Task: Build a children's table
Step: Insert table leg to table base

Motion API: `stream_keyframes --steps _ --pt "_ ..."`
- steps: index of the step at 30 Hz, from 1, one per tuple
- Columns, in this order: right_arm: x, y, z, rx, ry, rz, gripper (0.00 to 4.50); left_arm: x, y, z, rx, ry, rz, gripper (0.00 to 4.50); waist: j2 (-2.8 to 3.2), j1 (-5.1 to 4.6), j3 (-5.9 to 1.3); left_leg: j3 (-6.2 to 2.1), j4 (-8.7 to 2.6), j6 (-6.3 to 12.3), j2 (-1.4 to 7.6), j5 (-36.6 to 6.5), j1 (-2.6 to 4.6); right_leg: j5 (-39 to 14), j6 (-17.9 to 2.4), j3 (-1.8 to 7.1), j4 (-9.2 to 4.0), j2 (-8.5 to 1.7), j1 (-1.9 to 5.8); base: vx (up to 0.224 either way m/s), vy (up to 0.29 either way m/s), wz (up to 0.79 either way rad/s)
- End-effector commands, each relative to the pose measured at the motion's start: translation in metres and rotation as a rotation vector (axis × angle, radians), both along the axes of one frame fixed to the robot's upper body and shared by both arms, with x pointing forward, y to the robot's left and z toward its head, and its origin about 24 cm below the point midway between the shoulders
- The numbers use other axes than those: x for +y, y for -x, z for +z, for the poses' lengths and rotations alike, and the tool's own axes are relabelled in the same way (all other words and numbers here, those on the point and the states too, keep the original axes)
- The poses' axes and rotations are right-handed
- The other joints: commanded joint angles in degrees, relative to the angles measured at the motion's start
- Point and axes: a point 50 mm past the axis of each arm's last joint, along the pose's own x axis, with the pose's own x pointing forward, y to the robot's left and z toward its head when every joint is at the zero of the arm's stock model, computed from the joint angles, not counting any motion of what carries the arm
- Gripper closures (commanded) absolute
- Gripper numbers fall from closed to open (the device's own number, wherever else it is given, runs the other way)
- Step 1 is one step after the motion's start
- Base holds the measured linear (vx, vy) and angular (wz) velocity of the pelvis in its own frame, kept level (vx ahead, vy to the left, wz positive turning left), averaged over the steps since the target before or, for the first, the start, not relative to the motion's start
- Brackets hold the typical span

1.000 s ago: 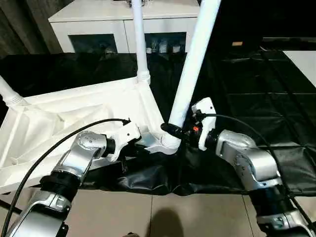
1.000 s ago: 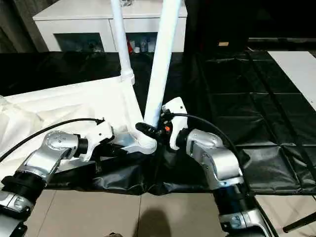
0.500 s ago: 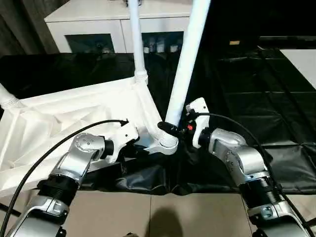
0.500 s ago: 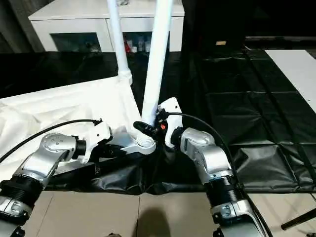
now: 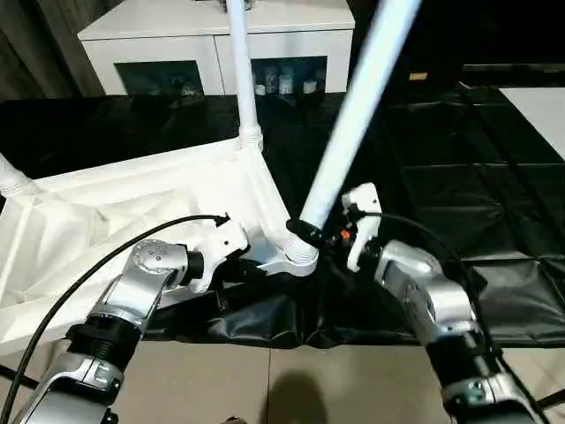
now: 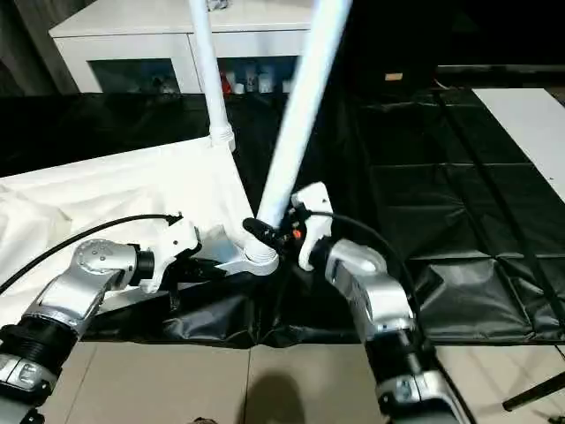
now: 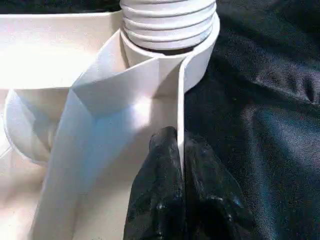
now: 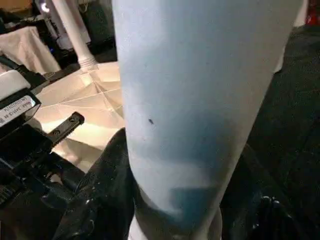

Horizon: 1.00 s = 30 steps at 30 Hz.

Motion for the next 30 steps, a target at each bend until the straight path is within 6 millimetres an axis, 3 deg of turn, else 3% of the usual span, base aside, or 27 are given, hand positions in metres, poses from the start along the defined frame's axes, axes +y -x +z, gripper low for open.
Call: stream_keyframes --steps 1,7,8,10,12,20,24,30 --pt "-0.004 0.005 -0.011 0.024 0.052 -0.018 2.64 0.002 -0.004 0.011 -0.052 0.114 0.072 4.5 -0.46 0.27 -3.68 -2.54 -4.67 4.25 5.62 -8.17 1.0 -3.03 -14.79 3.08 -3.9 -6.37 2.2 0.0 0.0 0.0" --pt "0.006 0.017 -0.017 -0.036 0.195 0.072 2.64 0.004 -0.004 0.011 -0.053 0.1 0.075 4.5 -0.63 0.21 -3.52 -2.53 -4.82 4.09 5.59 -8.91 1.01 -4.27 -14.32 3.08 -4.09 -6.26 2.14 0.0 0.0 0.0" --pt "0.007 0.017 -0.017 -0.037 0.214 0.087 2.64 0.004 -0.004 0.011 -0.054 0.098 0.075 4.5 -1.02 0.1 -3.44 -2.48 -4.85 4.05 5.58 -9.38 1.03 -5.28 -14.19 3.16 -4.27 -6.29 2.13 0.0 0.0 0.0" --pt "0.01 0.017 -0.018 -0.042 0.266 0.126 2.64 0.004 -0.004 0.011 -0.055 0.097 0.076 4.5 -0.8 0.12 -3.44 -2.55 -4.88 3.75 5.59 -9.48 1.05 -6.32 -14.08 3.15 -4.21 -6.26 2.13 0.0 0.0 0.0" --pt "0.011 0.018 -0.019 -0.043 0.296 0.159 2.64 0.004 -0.004 0.011 -0.056 0.097 0.078 4.5 -1.29 0.11 -3.43 -2.44 -4.77 4.19 5.58 -8.71 0.95 -5.79 -13.92 3.28 -4.22 -6.34 2.19 0.0 0.0 0.0" --pt "0.013 0.019 -0.034 0.085 0.389 0.243 2.64 0.006 -0.004 0.011 -0.058 0.088 0.081 4.5 -1.53 0.02 -3.49 -2.45 -4.63 5.32 5.51 -7.36 0.91 -5.49 -14.09 3.14 -4.05 -6.23 2.13 0.0 0.0 0.0" --pt "0.013 0.018 -0.043 0.152 0.401 0.255 2.64 0.006 -0.005 0.01 -0.057 0.084 0.08 4.5 -1.43 -0.29 -3.25 -2.61 -4.98 3.83 5.63 -10.27 0.96 -9.05 -13.64 3.21 -4.44 -6.3 2.12 0.0 0.0 0.0" --pt "0.012 0.014 -0.046 0.168 0.394 0.238 2.64 0.006 -0.005 0.011 -0.059 0.078 0.076 4.5 -1.67 -0.62 -3.32 -2.59 -5.15 2.65 5.66 -11.78 1.24 -8.95 -13.9 3.38 -4.45 -6.35 2.03 0.0 0.0 0.0"
